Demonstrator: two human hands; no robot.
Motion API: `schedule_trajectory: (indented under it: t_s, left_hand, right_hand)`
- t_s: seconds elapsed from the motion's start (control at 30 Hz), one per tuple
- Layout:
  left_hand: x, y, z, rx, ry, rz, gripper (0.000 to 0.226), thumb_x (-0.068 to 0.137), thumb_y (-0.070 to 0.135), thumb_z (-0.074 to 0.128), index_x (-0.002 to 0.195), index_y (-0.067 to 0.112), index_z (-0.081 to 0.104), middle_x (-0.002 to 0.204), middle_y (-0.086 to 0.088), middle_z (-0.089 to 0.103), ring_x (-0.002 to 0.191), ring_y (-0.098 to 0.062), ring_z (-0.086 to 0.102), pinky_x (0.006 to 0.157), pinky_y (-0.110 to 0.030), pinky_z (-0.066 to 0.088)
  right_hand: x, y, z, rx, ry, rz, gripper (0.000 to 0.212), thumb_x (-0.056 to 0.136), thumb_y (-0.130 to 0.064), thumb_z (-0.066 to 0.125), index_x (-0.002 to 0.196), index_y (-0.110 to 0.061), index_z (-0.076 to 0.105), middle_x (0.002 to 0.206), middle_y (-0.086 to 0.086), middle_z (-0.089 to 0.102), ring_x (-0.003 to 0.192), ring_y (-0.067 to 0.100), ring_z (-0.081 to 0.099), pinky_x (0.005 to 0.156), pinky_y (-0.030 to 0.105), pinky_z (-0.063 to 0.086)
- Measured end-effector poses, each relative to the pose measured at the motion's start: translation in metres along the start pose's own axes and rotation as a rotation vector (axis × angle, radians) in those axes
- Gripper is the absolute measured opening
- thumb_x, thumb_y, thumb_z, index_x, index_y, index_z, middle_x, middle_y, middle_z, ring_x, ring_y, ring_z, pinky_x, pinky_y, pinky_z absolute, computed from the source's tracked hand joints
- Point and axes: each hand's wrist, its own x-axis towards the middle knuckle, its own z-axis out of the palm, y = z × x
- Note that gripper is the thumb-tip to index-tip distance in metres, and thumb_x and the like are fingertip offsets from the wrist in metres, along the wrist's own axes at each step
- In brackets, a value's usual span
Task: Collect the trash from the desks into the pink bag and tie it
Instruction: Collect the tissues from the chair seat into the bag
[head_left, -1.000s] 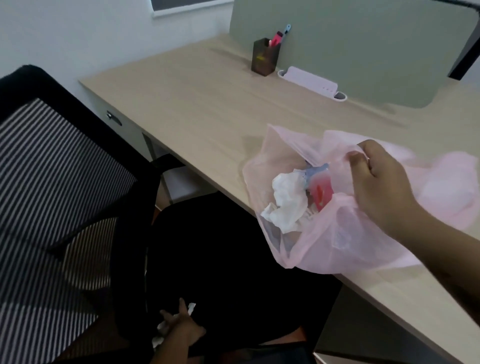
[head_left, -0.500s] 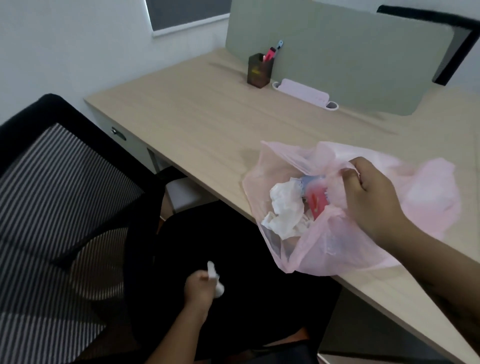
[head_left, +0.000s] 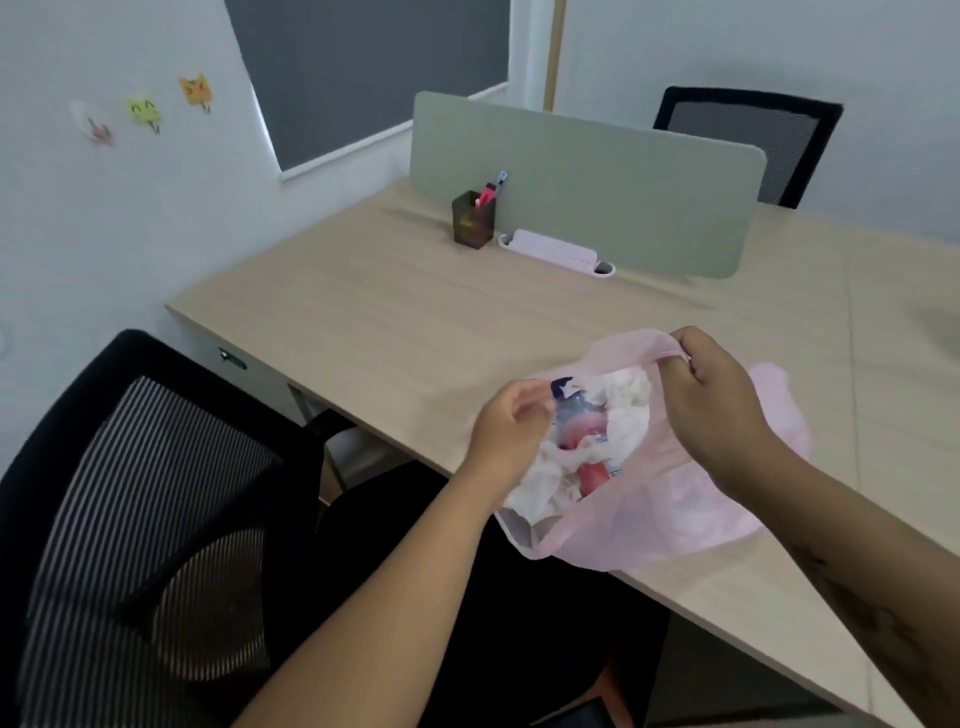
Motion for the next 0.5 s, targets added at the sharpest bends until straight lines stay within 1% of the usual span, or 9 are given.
schedule_trajectory:
  t_s: [0.07,0.1,0.17,0.2,0.27,0.3,0.33,0.4,0.5]
  left_hand:
    - [0.01,-0.01,-0.011,0.183,0.194,0.08,0.02,0.085,0.018,0.067,0.103,0.022,0.061,0.104,0.009,0.064,0.103,-0.017,0.061,0.088,-0.026,0.051]
    - [0.015,-0.016,-0.014,0.324,0.251,0.078,0.036,0.08,0.024,0.071,0.113,0.02,0.057,0.114,0.005,0.059,0.11,-0.022,0.055,0.091,-0.031,0.049]
    - [0.026,-0.03,-0.015,0.597,0.201,-0.024,0.074,0.074,0.043,0.076,0.136,0.024,0.04,0.135,0.001,0.041,0.124,-0.028,0.038,0.102,-0.039,0.04]
    - [0.034,-0.036,-0.016,0.711,0.167,-0.077,0.079,0.075,0.052,0.073,0.14,0.028,0.035,0.14,0.0,0.037,0.127,-0.03,0.036,0.103,-0.042,0.038]
    - [0.048,-0.043,-0.025,0.845,0.156,-0.119,0.054,0.087,0.052,0.058,0.134,0.026,0.047,0.137,-0.002,0.046,0.123,-0.032,0.042,0.099,-0.042,0.04]
    - [0.055,-0.045,-0.031,0.85,0.156,-0.116,0.038,0.094,0.043,0.05,0.123,0.02,0.056,0.13,-0.007,0.055,0.118,-0.033,0.049,0.096,-0.041,0.044]
    - [0.059,-0.043,-0.037,0.815,0.153,-0.091,0.03,0.097,0.033,0.045,0.112,0.012,0.062,0.121,-0.013,0.062,0.111,-0.035,0.056,0.092,-0.04,0.048]
    - [0.065,-0.03,-0.046,0.699,0.187,-0.046,0.03,0.1,0.02,0.04,0.099,0.001,0.063,0.109,-0.024,0.066,0.101,-0.037,0.062,0.084,-0.039,0.05]
    - [0.063,0.034,-0.036,0.509,0.321,0.046,0.033,0.104,0.021,0.036,0.102,-0.001,0.061,0.107,-0.021,0.064,0.099,-0.036,0.06,0.078,-0.034,0.041]
  right_hand:
    - [0.004,0.0,-0.012,0.011,0.043,0.036,0.023,0.098,-0.018,0.037,0.093,0.0,0.05,0.074,0.006,0.05,0.066,0.021,0.04,0.057,0.032,0.032]
    - [0.006,-0.001,-0.016,0.021,0.06,0.056,0.023,0.098,-0.019,0.037,0.093,0.0,0.05,0.073,0.005,0.049,0.066,0.021,0.04,0.057,0.031,0.032]
    - [0.009,-0.001,-0.021,0.043,0.088,0.088,0.025,0.097,-0.021,0.038,0.092,-0.001,0.052,0.073,0.005,0.049,0.067,0.022,0.041,0.055,0.029,0.031]
    - [0.01,-0.002,-0.025,0.043,0.1,0.096,0.025,0.097,-0.022,0.038,0.091,-0.002,0.052,0.074,0.006,0.049,0.066,0.022,0.041,0.055,0.028,0.031]
    - [0.008,-0.008,-0.037,-0.006,0.11,0.058,0.024,0.098,-0.022,0.041,0.088,-0.004,0.055,0.073,0.005,0.051,0.064,0.021,0.042,0.054,0.028,0.031]
    - [0.007,-0.013,-0.045,-0.058,0.115,0.019,0.023,0.098,-0.022,0.043,0.087,-0.006,0.056,0.072,0.005,0.052,0.062,0.02,0.043,0.053,0.029,0.031]
    - [0.008,-0.016,-0.055,-0.133,0.123,-0.025,0.021,0.098,-0.021,0.044,0.087,-0.007,0.057,0.072,0.004,0.054,0.061,0.019,0.044,0.053,0.029,0.031]
    - [0.012,-0.021,-0.081,-0.383,0.096,-0.125,0.016,0.097,-0.018,0.045,0.091,-0.009,0.057,0.076,0.006,0.057,0.067,0.023,0.048,0.056,0.031,0.032]
    - [0.028,-0.022,-0.132,-0.83,0.096,-0.195,0.014,0.098,-0.026,0.043,0.099,-0.017,0.053,0.089,0.015,0.059,0.08,0.036,0.056,0.063,0.034,0.039]
